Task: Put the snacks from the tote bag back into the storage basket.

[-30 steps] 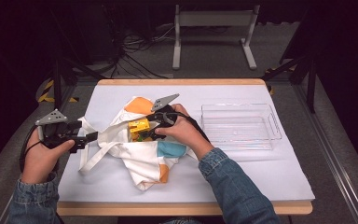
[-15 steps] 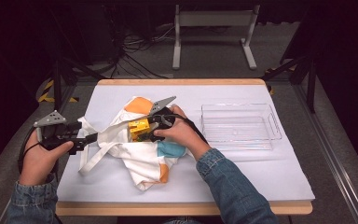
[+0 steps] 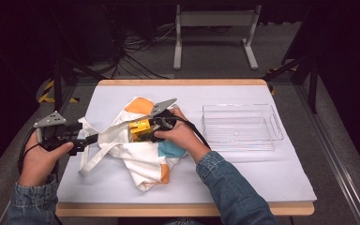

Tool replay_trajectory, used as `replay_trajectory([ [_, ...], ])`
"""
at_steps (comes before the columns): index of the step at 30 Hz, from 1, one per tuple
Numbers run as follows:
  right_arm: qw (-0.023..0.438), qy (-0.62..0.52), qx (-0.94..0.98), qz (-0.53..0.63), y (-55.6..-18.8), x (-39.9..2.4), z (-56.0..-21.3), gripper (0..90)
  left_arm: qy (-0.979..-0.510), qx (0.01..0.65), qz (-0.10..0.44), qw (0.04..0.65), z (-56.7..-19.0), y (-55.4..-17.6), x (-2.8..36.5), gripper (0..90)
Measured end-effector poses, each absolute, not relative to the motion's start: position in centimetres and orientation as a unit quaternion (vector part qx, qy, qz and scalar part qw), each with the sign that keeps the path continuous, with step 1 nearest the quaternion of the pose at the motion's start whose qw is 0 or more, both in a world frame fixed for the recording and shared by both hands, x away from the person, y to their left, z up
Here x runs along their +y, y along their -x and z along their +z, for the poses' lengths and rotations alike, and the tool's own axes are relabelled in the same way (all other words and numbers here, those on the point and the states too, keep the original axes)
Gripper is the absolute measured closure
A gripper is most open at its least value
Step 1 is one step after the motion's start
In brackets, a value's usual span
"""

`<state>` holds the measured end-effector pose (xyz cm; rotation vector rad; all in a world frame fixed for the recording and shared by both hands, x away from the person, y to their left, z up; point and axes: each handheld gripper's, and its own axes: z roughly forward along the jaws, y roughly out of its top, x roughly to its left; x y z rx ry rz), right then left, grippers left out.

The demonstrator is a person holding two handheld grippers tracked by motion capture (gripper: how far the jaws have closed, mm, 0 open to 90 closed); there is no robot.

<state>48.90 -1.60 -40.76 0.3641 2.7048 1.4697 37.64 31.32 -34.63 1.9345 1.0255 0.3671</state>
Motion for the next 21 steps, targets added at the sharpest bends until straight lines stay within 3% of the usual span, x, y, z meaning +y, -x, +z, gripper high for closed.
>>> replay_trajectory([
  [21, 0.042, -0.083, 0.886, 0.455, -48.78, -2.25, -39.98, 51.5, -0.781, 0.414, 0.145, 0.445, -34.75, -37.71, 31.42, 16.0],
])
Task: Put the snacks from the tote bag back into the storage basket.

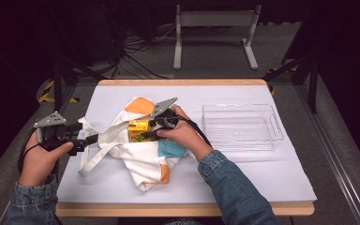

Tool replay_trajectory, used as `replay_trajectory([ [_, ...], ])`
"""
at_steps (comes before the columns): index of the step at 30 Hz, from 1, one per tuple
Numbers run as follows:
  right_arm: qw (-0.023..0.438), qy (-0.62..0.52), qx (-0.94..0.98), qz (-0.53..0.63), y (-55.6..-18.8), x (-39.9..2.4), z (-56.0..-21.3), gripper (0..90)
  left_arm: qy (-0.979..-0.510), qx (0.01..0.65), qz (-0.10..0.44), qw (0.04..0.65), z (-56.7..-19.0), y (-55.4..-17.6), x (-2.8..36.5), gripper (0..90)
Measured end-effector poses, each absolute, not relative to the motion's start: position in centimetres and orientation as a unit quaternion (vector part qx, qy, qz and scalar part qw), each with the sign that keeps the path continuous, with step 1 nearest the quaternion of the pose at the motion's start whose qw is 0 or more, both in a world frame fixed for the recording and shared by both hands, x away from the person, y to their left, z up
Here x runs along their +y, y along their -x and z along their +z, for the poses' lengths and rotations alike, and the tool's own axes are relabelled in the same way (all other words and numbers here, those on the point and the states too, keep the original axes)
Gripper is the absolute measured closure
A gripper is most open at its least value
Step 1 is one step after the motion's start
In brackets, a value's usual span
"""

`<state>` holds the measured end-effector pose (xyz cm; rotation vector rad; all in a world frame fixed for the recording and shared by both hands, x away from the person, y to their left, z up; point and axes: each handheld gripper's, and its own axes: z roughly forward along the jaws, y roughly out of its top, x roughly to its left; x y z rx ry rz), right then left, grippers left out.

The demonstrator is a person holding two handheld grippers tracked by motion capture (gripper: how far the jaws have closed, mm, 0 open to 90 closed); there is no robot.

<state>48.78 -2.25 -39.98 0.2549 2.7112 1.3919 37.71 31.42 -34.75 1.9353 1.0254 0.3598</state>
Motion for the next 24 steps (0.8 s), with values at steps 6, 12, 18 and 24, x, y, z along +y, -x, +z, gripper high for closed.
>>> replay_trajectory([
  [6, 0.048, -0.076, 0.887, 0.453, -48.7, -2.2, -39.8, 52.2, -0.78, 0.414, 0.144, 0.446, -34.8, -37.7, 31.5, 15.9],
  [12, 0.05, -0.076, 0.881, 0.464, -48.6, -2.3, -39.3, 52.6, -0.779, 0.414, 0.144, 0.447, -34.8, -37.7, 31.6, 15.8],
  [18, 0.05, -0.071, 0.869, 0.487, -48.3, -2.4, -37.8, 52.7, -0.779, 0.415, 0.143, 0.448, -34.8, -37.8, 31.6, 15.8],
  [24, 0.054, -0.059, 0.86, 0.504, -47.9, -2.4, -36.1, 52.7, -0.778, 0.415, 0.143, 0.449, -34.8, -37.7, 31.6, 15.8],
])
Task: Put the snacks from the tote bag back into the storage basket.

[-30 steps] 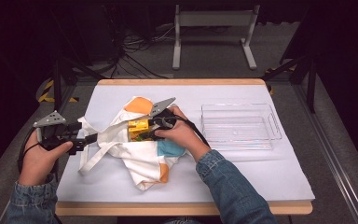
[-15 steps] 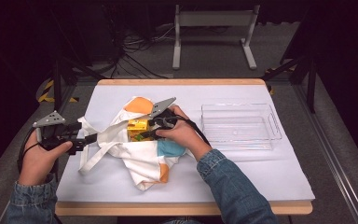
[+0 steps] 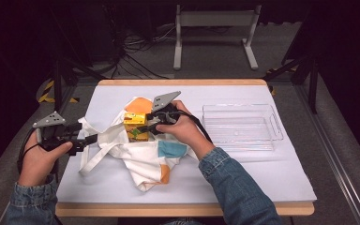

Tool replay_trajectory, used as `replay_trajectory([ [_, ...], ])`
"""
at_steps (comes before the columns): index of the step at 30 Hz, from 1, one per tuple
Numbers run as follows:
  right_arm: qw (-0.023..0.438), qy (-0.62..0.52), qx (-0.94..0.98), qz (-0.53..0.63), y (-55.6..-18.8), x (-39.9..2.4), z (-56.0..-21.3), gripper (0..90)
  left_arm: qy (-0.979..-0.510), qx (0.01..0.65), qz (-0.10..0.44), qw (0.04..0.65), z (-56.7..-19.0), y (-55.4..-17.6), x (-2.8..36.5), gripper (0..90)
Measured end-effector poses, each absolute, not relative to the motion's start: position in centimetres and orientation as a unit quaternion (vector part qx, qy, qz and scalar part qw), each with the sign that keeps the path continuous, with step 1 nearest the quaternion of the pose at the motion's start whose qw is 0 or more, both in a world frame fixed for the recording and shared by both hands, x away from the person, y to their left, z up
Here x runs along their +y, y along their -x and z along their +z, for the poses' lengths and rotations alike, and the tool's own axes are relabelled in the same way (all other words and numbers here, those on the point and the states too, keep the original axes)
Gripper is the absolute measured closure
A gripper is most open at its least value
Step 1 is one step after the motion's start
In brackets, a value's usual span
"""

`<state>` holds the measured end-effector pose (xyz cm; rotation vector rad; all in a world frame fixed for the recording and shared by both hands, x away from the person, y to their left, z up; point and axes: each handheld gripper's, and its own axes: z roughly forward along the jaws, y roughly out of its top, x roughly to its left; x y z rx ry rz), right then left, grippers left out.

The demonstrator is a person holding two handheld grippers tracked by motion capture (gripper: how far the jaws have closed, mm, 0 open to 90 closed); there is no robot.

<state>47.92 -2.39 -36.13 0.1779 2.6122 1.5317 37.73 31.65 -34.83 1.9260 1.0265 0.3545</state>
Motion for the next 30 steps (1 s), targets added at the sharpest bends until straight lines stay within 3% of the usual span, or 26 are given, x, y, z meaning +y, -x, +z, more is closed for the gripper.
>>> replay_trajectory([
  [30, 0.064, -0.031, 0.848, 0.525, -45.9, -7.0, -28.8, 52.6, -0.768, 0.424, 0.149, 0.457, -34.5, -37.7, 31.7, 11.9],
])
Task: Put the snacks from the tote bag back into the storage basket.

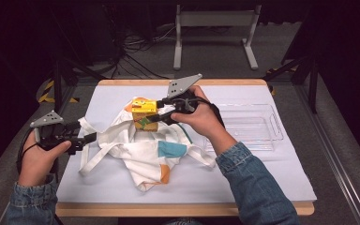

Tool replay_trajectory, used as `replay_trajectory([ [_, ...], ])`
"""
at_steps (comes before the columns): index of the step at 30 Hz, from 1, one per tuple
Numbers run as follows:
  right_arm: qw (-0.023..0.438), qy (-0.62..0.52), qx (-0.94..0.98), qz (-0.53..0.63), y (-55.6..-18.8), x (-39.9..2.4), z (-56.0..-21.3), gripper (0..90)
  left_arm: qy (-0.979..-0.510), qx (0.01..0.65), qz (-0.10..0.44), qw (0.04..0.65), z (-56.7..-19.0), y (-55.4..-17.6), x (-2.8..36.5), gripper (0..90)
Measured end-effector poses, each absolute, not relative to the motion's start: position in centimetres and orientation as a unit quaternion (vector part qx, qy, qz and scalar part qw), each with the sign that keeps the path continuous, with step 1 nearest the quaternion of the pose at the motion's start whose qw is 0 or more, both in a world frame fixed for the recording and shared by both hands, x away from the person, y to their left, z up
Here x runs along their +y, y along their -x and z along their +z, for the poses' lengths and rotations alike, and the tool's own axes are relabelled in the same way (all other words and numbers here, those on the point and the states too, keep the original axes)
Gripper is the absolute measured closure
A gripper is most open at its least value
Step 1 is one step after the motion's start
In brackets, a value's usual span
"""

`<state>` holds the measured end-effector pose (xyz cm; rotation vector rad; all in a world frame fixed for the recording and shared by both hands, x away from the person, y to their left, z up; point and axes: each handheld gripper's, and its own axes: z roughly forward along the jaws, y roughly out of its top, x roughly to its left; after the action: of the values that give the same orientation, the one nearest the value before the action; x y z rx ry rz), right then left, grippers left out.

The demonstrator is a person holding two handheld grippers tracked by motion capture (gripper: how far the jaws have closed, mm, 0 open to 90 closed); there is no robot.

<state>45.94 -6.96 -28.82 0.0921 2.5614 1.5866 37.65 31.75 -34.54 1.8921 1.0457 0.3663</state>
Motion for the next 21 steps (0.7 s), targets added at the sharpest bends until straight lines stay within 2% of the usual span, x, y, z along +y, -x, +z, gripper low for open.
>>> replay_trajectory([
  [21, 0.098, -0.053, 0.844, 0.525, -45.1, -13.7, -26.3, 52.6, -0.763, 0.434, 0.153, 0.454, -34.8, -37.5, 32.1, 9.5],
])
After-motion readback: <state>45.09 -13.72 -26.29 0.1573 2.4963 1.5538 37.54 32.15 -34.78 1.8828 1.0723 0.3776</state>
